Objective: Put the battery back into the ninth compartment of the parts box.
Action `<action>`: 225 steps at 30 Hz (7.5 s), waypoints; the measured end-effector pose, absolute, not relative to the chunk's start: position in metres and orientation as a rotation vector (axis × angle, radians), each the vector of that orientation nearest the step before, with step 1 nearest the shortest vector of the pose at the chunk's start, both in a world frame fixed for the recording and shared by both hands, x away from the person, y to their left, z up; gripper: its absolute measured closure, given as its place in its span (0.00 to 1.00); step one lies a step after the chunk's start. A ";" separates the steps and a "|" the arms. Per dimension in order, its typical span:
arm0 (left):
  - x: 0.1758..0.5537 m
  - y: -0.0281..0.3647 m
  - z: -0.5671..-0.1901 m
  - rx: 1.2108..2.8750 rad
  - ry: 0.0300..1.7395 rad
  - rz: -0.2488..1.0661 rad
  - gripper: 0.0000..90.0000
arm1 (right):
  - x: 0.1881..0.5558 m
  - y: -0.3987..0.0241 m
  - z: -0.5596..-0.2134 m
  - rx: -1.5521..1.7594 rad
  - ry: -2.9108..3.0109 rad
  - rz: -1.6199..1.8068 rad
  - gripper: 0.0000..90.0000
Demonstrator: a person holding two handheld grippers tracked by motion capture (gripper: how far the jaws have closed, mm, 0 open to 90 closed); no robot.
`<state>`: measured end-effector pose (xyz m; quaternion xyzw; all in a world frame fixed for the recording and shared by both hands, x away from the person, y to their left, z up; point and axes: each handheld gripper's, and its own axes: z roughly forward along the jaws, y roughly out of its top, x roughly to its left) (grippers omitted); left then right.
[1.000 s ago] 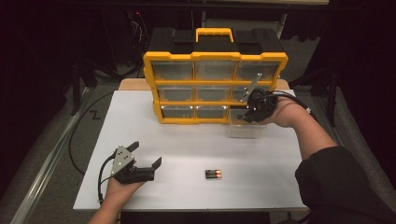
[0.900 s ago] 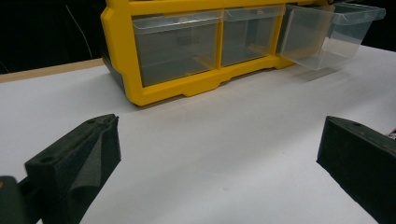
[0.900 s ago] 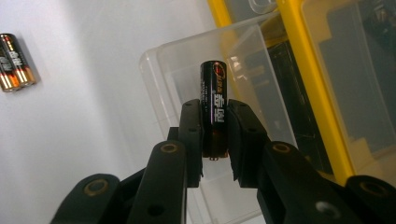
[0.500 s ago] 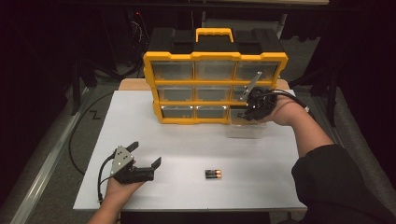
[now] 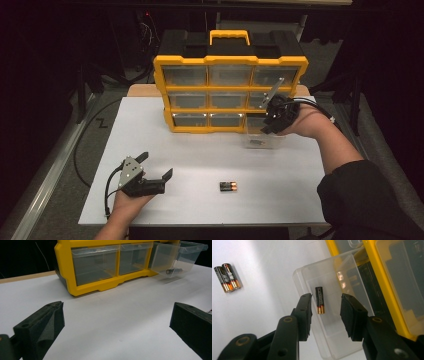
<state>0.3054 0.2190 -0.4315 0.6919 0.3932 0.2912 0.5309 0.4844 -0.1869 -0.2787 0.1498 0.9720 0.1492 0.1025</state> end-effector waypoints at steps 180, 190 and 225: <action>0.305 0.216 -0.433 1.662 0.918 0.697 0.00 | 0.362 -0.109 -0.405 -0.006 3.068 0.579 0.87; 0.305 0.216 -0.433 1.660 0.920 0.696 0.00 | 0.361 -0.113 -0.399 -0.012 3.064 0.600 0.87; 0.306 0.215 -0.434 1.668 0.925 0.698 0.00 | 0.373 -0.167 -0.379 0.126 3.035 0.548 0.87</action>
